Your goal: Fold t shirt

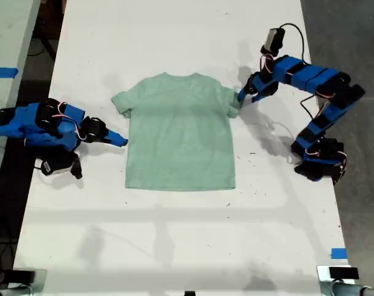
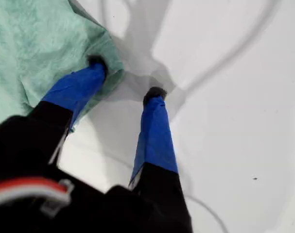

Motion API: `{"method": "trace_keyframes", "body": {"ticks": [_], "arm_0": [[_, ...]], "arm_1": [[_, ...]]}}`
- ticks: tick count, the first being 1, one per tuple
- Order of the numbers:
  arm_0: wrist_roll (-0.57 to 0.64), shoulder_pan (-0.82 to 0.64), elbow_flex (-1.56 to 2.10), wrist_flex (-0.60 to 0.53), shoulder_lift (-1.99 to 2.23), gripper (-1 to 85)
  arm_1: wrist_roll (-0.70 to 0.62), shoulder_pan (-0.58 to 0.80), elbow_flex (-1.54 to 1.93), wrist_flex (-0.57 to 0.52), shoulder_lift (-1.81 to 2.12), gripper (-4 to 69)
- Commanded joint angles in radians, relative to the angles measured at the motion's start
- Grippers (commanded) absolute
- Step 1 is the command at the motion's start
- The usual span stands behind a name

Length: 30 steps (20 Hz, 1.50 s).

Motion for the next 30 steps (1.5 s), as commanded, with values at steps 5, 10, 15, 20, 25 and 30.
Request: {"method": "trace_keyframes", "body": {"ticks": [5, 10, 15, 20, 25, 30], "arm_0": [[-0.012, 0.005, 0.005, -0.014, 0.008, 5.8], [-0.012, 0.005, 0.005, -0.014, 0.008, 5.8], [-0.012, 0.005, 0.005, -0.014, 0.008, 5.8], [-0.012, 0.005, 0.005, -0.014, 0.008, 5.8], [-0.012, 0.005, 0.005, -0.014, 0.008, 5.8], [-0.012, 0.005, 0.005, -0.014, 0.008, 5.8]], "arm_1": [[0.057, -0.025, -0.032, -0.087, 0.061, 16.4], [0.067, -0.058, -0.049, -0.144, -0.067, 15.1], [0.089, -0.083, -0.014, -0.192, -0.034, 19.5], [0.089, -0.083, -0.146, -0.087, -0.204, 0.9], [0.146, -0.072, -0.141, -0.04, -0.198, 1.2], [0.127, -0.103, -0.081, -0.038, 0.084, 1.2]]}}
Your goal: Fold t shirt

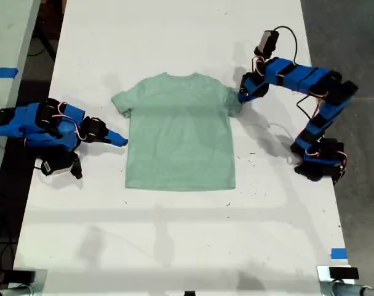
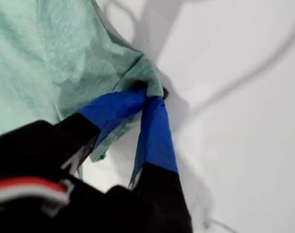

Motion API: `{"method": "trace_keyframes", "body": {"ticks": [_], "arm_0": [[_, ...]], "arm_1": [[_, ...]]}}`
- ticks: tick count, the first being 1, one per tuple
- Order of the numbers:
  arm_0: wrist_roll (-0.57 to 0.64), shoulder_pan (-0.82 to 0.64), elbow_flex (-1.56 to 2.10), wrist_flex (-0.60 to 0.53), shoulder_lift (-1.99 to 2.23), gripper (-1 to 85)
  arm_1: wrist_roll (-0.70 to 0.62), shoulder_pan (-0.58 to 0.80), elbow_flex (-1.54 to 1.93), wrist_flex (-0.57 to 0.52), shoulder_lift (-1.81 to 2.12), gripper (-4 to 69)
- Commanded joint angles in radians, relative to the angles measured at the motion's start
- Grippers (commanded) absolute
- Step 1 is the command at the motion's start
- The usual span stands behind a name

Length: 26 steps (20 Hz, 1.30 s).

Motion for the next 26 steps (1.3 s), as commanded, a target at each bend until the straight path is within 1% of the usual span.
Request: {"method": "trace_keyframes", "body": {"ticks": [1, 5, 8, 13, 15, 17, 18, 19, 20, 22, 24, 25, 26], "arm_0": [[-0.012, 0.005, 0.005, -0.014, 0.008, 5.8], [-0.012, 0.005, 0.005, -0.014, 0.008, 5.8], [-0.012, 0.005, 0.005, -0.014, 0.008, 5.8], [-0.012, 0.005, 0.005, -0.014, 0.008, 5.8], [-0.012, 0.005, 0.005, -0.014, 0.008, 5.8], [-0.012, 0.005, 0.005, -0.014, 0.008, 5.8], [-0.012, 0.005, 0.005, -0.014, 0.008, 5.8], [-0.012, 0.005, 0.005, -0.014, 0.008, 5.8], [-0.012, 0.005, 0.005, -0.014, 0.008, 5.8], [-0.012, 0.005, 0.005, -0.014, 0.008, 5.8], [-0.012, 0.005, 0.005, -0.014, 0.008, 5.8], [-0.012, 0.005, 0.005, -0.014, 0.008, 5.8], [-0.012, 0.005, 0.005, -0.014, 0.008, 5.8]], "arm_1": [[-0.02, -0.035, -0.008, 0.006, 0.225, 1.2], [-0.038, -0.107, -0.052, 0.006, 0.414, 1.2], [-0.092, -0.213, -0.161, -0.002, 0.377, 1.2], [-0.192, -0.407, -0.374, -0.067, 0.055, 1.2], [-0.225, -0.468, -0.499, -0.061, -0.098, 1.2], [-0.252, -0.522, -0.623, -0.031, -0.239, 1.2], [-0.253, -0.538, -0.687, -0.002, -0.304, 2.5], [-0.268, -0.549, -0.746, 0.032, -0.354, 30.9], [-0.284, -0.551, -0.769, 0.057, -0.367, 35.4], [-0.265, -0.526, -0.758, 0.117, -0.301, 27.3], [-0.206, -0.48, -0.712, 0.198, -0.15, 19.9], [-0.166, -0.454, -0.699, 0.265, -0.066, 10.7], [-0.133, -0.434, -0.68, 0.333, 0.028, 0.1]]}}
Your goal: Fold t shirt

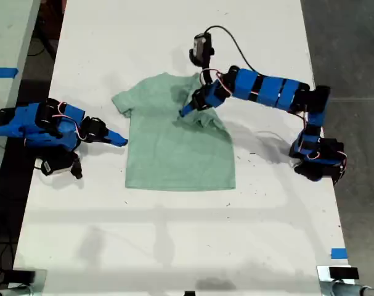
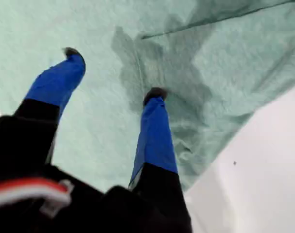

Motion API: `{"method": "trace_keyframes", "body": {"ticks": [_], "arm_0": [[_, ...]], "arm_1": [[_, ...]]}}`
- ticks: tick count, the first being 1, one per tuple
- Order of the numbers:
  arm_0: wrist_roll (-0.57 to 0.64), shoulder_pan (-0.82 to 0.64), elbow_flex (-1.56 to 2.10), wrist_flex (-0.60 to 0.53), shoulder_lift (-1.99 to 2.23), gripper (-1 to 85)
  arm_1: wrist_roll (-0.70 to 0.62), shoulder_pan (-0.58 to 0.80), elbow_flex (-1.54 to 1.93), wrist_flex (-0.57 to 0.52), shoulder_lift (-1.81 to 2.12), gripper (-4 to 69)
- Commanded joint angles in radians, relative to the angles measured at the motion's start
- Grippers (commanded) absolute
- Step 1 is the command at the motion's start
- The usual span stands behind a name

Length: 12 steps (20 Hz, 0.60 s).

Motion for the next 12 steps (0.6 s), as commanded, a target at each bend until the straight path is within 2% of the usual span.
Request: {"method": "trace_keyframes", "body": {"ticks": [1, 2, 4, 7, 9, 11, 12], "arm_0": [[-0.012, 0.005, 0.005, -0.014, 0.008, 5.8], [-0.012, 0.005, 0.005, -0.014, 0.008, 5.8], [-0.012, 0.005, 0.005, -0.014, 0.008, 5.8], [-0.012, 0.005, 0.005, -0.014, 0.008, 5.8], [-0.012, 0.005, 0.005, -0.014, 0.008, 5.8], [-0.012, 0.005, 0.005, -0.014, 0.008, 5.8], [-0.012, 0.005, 0.005, -0.014, 0.008, 5.8]], "arm_1": [[0.087, 0.058, 0.037, 0.156, 0.339, 0.2], [0.126, 0.058, 0.121, 0.193, 0.469, 0.2], [0.218, 0.029, 0.431, 0.181, 0.807, 0.2], [0.334, -0.08, 0.997, 0.087, 1.405, 0.1], [0.422, -0.186, 1.393, -0.014, 1.792, 0.3], [0.463, -0.199, 1.717, 0.006, 2.125, 0.4], [0.453, -0.209, 1.758, -0.018, 2.095, 0.4]]}}
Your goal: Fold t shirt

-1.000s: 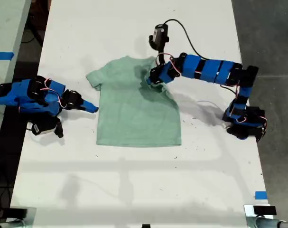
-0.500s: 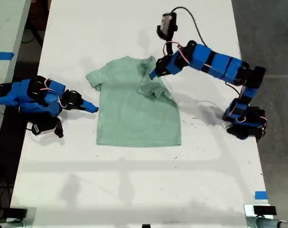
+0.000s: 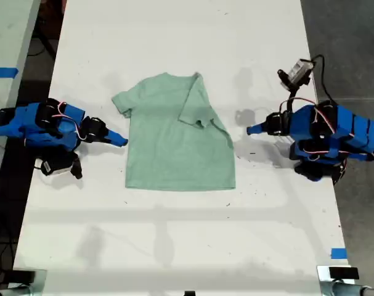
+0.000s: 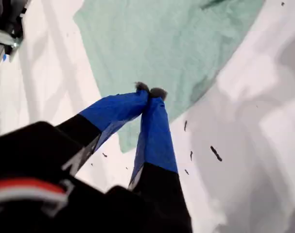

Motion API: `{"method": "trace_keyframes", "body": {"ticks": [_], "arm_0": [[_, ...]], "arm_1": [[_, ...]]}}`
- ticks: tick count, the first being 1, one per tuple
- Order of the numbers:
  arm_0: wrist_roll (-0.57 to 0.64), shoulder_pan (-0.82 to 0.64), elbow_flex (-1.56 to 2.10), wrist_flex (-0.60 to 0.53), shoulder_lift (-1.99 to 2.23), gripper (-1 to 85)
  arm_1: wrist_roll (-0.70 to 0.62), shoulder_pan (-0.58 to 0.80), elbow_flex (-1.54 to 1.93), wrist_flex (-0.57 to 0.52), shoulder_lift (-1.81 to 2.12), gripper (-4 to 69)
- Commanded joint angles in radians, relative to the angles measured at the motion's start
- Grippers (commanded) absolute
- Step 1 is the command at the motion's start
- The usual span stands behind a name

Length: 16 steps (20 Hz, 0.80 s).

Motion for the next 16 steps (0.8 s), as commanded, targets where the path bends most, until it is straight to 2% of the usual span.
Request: {"method": "trace_keyframes", "body": {"ticks": [1, 2, 5, 8, 16], "arm_0": [[-0.012, 0.005, 0.005, -0.014, 0.008, 5.8], [-0.012, 0.005, 0.005, -0.014, 0.008, 5.8], [-0.012, 0.005, 0.005, -0.014, 0.008, 5.8], [-0.012, 0.003, 0.005, -0.014, 0.008, 5.8], [-0.012, 0.005, 0.005, -0.014, 0.008, 5.8]], "arm_1": [[-0.014, -0.032, 0.258, -0.103, 0.166, 0.4], [-0.029, -0.02, 0.31, -0.126, 0.166, 0.4], [0.087, 0.06, 0.396, -0.032, 0.167, 0.3], [0.163, 0.037, 0.405, 0.009, 0.167, 0.3], [0.155, 0.021, 0.407, 0.005, 0.167, 0.2]]}}
